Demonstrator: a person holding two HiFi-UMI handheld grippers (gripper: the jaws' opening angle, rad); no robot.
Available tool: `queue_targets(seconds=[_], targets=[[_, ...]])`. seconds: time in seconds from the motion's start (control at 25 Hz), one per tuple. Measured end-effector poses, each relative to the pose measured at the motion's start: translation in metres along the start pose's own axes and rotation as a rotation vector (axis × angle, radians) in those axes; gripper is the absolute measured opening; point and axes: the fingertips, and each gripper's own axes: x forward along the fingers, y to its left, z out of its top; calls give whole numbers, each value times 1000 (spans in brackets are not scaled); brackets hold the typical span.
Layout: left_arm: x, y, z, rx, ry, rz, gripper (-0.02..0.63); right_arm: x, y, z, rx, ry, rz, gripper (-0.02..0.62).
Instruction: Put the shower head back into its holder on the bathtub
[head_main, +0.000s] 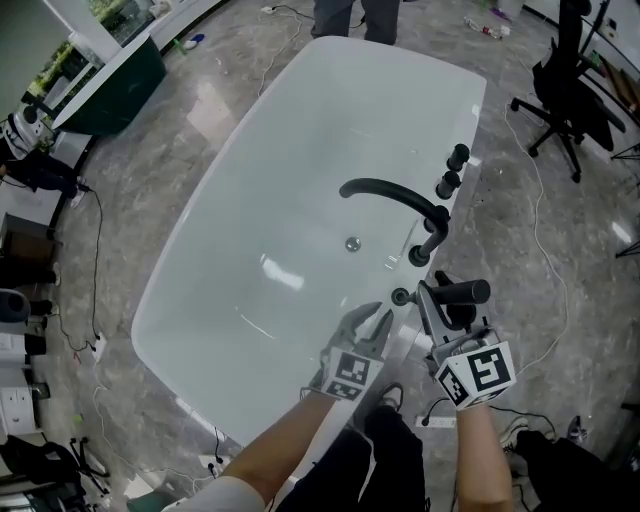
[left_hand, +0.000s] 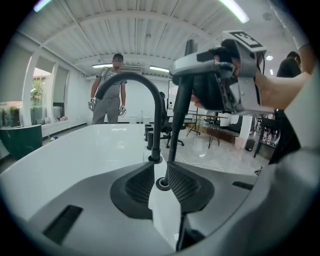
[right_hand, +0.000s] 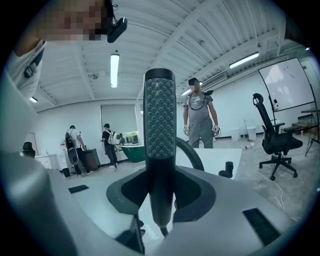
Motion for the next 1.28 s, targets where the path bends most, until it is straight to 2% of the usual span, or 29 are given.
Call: queue_targets(seconds=[0.32, 0.52, 0.84, 1.04, 1.28], targets=[[1, 1, -8, -4, -35, 16, 81, 36, -23, -105, -25, 136, -41, 127], [-1, 6, -13, -11, -60, 29, 81, 52, -16, -148, -66, 194, -29, 128], [3, 17, -17, -17, -80, 42, 77, 59, -5, -162, -139, 188, -13, 127], [2, 23, -17, -26, -85, 56, 74, 60, -3, -159, -128, 167, -16, 126], [2, 22, -10, -45, -85, 51, 74, 58, -1, -160, -128, 187, -19, 127]])
